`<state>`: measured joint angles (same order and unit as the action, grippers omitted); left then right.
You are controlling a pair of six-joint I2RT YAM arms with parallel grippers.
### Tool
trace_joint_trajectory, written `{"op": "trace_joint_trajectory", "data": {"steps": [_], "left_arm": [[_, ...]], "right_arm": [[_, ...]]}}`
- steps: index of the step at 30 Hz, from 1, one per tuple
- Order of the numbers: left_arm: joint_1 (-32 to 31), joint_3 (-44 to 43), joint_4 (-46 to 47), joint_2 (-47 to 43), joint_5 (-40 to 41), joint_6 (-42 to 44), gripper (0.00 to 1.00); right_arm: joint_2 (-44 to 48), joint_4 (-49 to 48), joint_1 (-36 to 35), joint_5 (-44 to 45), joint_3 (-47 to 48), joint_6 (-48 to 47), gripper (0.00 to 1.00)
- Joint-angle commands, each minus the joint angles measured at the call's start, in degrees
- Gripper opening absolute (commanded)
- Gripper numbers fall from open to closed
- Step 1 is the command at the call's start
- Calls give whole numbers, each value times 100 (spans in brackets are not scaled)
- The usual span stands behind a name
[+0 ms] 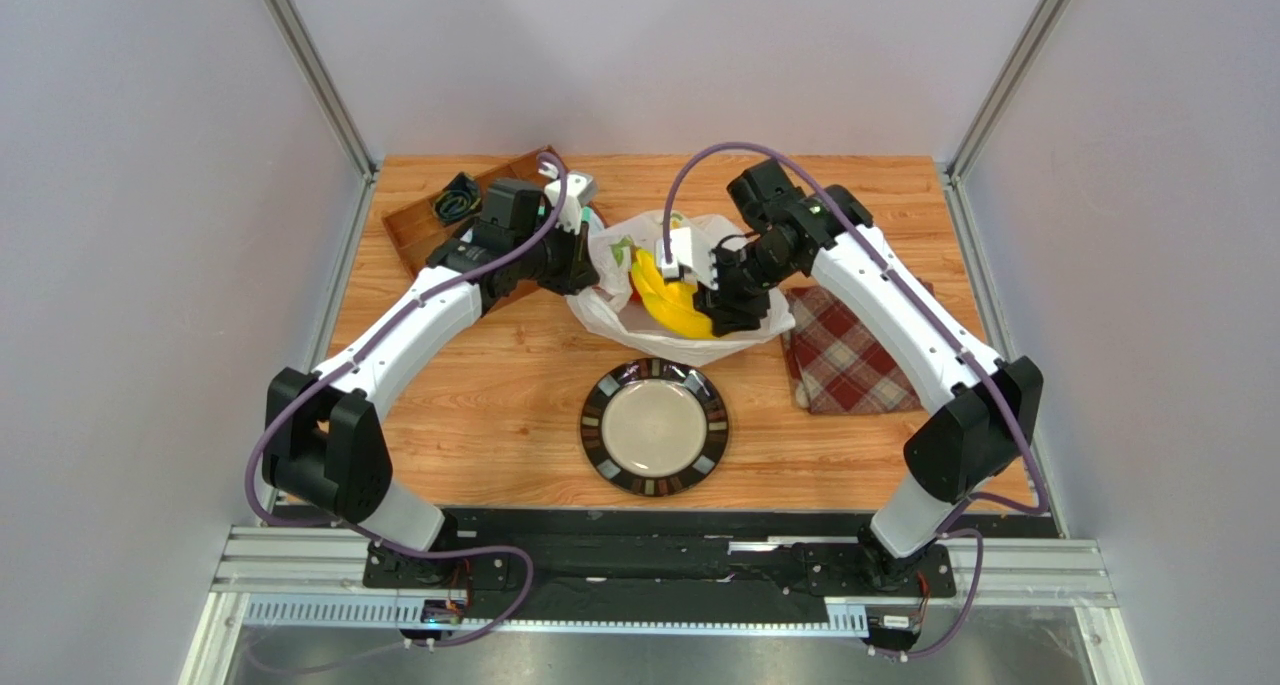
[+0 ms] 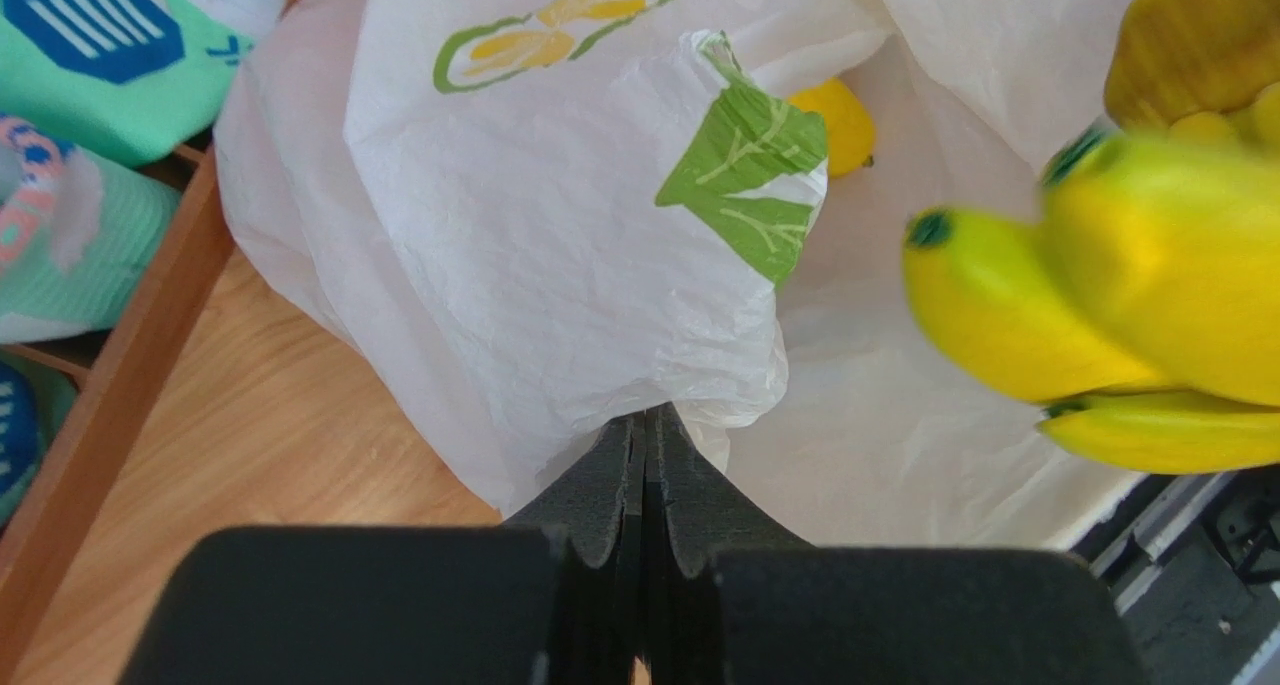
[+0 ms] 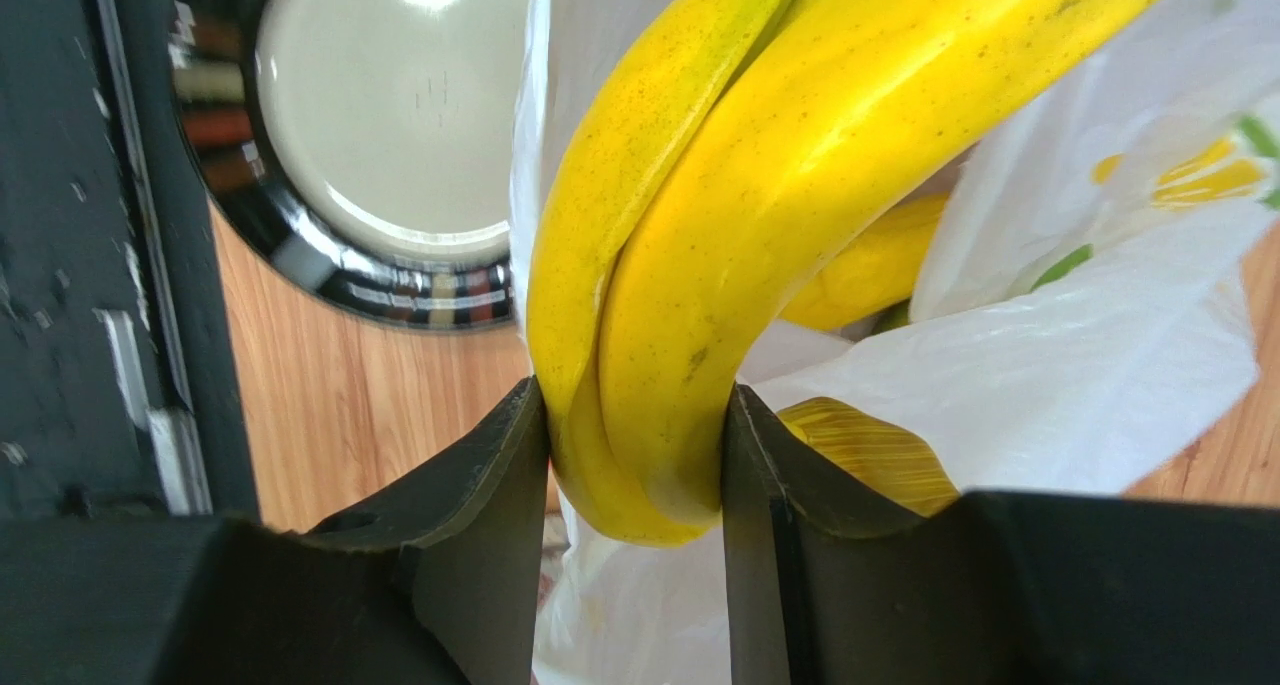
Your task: Take the fake fruits out of the plastic bag
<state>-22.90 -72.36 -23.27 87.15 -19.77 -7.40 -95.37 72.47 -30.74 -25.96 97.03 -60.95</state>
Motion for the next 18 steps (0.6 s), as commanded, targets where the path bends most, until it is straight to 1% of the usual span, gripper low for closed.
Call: {"op": "trace_joint_trajectory", "data": {"steps": [1,3,4,6,7,8,9,12,13,14,16,18], "left_arm": [[-4,204,261,-296,-290,-104,0],[-4,213,261,-296,-282,-43,0],[-4,187,244,-287,-221,-8,0],[-4,126,244,-199,-185,141,0],[-4,38,252,-164,-150,186,0],[4,-15,252,-68,-141,230,0],[4,-85,261,-15,-98,282,0],[74,-331,252,187,-45,265,0],[118,-462,235,231,-27,283,0],[127,-550,174,362,121,274,0],[232,-857,-36,599,315,187,0],[329,-947,41,671,211,2,0]], "right_arm": [[326,-951,-134,-901,675,2049,8],[361,-1085,-265,-1078,991,2559,8],[388,-1042,-353,-1183,1089,2622,8],[414,-841,-659,-1219,1273,2484,8],[432,-518,-783,-1193,1265,2335,8],[501,-366,-1045,-1149,1196,2176,8],[537,-260,-1126,-1088,1012,2079,8],[503,-23,-1188,-1148,765,2000,8],[450,222,-1223,-1175,634,1886,8],[336,337,-1345,-1166,554,1859,8],[274,539,-1504,-1175,230,1998,8],[282,357,-1663,-1088,-69,2427,8]]}}
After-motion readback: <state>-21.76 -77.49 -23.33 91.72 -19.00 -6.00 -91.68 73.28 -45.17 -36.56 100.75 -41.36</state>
